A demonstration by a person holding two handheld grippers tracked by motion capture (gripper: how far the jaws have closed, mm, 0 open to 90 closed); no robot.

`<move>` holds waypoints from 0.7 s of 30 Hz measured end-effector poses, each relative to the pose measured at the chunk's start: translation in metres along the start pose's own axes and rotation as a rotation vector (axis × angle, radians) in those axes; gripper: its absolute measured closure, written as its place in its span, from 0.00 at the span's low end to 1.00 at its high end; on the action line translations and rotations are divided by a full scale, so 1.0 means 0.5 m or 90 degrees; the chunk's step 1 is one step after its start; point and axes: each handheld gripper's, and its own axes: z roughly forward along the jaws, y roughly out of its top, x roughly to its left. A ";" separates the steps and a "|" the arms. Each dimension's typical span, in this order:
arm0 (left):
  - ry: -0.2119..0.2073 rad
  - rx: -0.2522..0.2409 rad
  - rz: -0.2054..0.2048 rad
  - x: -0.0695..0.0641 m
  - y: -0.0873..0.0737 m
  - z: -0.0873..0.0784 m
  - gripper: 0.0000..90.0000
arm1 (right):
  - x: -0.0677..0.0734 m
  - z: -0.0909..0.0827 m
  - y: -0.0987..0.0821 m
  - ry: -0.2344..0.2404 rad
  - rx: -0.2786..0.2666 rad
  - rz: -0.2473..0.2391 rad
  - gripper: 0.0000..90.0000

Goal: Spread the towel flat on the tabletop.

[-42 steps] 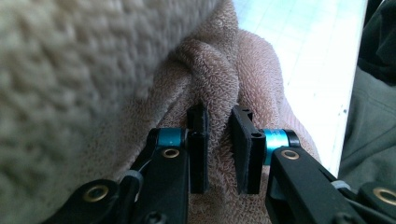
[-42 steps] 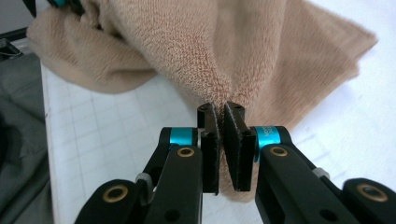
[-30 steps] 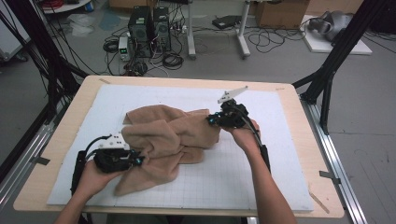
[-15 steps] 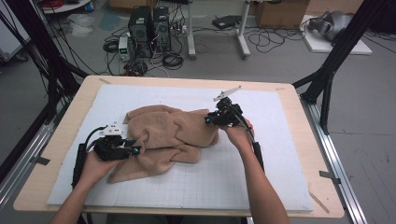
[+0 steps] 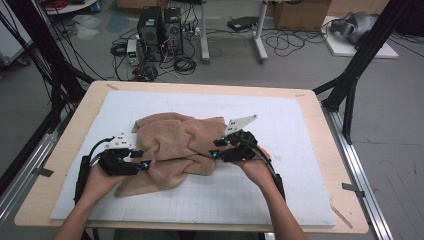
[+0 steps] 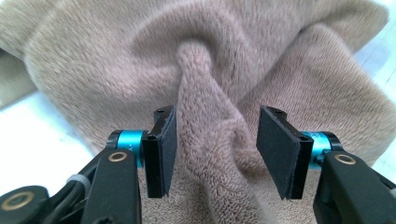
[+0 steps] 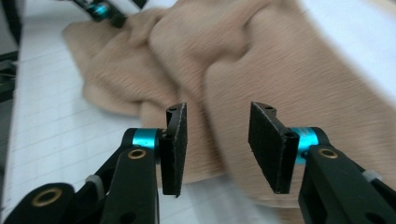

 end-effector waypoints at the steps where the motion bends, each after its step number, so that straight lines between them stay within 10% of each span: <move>1: 0.000 0.007 -0.002 -0.001 -0.005 0.005 0.54 | 0.001 0.007 -0.006 0.004 0.001 -0.001 0.62; 14: 0.024 0.042 0.017 0.002 -0.014 0.030 0.70 | 0.019 0.118 -0.037 0.043 0.101 -0.012 0.82; 21: 0.007 0.041 0.017 0.000 -0.012 0.030 0.87 | 0.006 0.101 -0.042 0.056 0.087 -0.006 0.96</move>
